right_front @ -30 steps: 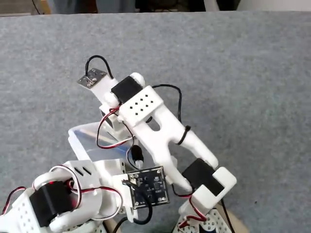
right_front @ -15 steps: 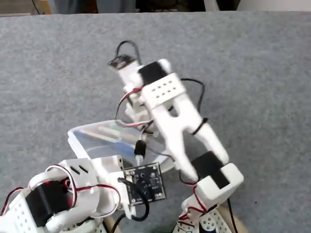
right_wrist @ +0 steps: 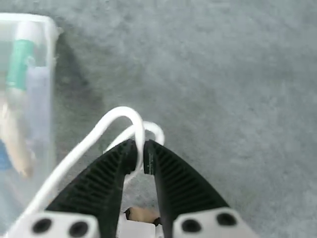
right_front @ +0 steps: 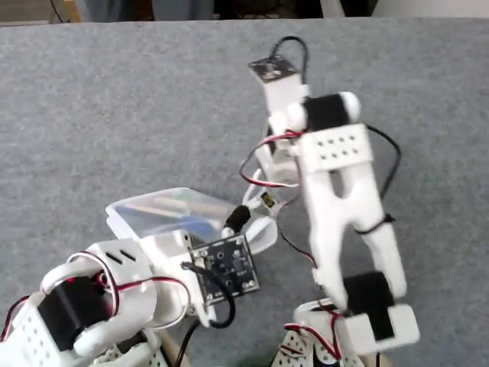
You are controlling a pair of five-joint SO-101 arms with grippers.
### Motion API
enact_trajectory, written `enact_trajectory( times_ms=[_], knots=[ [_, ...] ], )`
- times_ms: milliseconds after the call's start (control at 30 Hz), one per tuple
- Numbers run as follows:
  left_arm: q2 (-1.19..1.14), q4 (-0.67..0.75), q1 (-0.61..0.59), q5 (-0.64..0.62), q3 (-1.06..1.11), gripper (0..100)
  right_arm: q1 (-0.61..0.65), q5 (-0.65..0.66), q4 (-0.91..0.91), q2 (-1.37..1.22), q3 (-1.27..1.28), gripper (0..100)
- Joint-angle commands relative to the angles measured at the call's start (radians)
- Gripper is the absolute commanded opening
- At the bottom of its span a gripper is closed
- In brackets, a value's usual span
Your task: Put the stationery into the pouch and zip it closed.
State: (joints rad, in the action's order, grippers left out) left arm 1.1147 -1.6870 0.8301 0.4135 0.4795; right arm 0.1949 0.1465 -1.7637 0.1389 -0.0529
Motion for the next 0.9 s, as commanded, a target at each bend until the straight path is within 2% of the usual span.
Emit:
enact_trajectory(
  times_ms=[0,233,567,867],
  knots=[
    [-0.002,0.003,-0.044,-0.015,-0.048,3,-0.095,0.038,0.002,0.104,0.024,1.2],
    [-0.002,0.063,-0.114,-0.018,-0.048,3,-0.273,0.129,0.000,0.214,0.082,1.2],
    [-0.002,0.064,-0.122,-0.018,-0.048,3,-0.534,0.242,0.009,0.226,0.128,1.2],
    [-0.002,0.064,-0.122,-0.018,-0.048,3,-0.723,0.256,0.092,0.226,0.128,1.1]
  ],
)
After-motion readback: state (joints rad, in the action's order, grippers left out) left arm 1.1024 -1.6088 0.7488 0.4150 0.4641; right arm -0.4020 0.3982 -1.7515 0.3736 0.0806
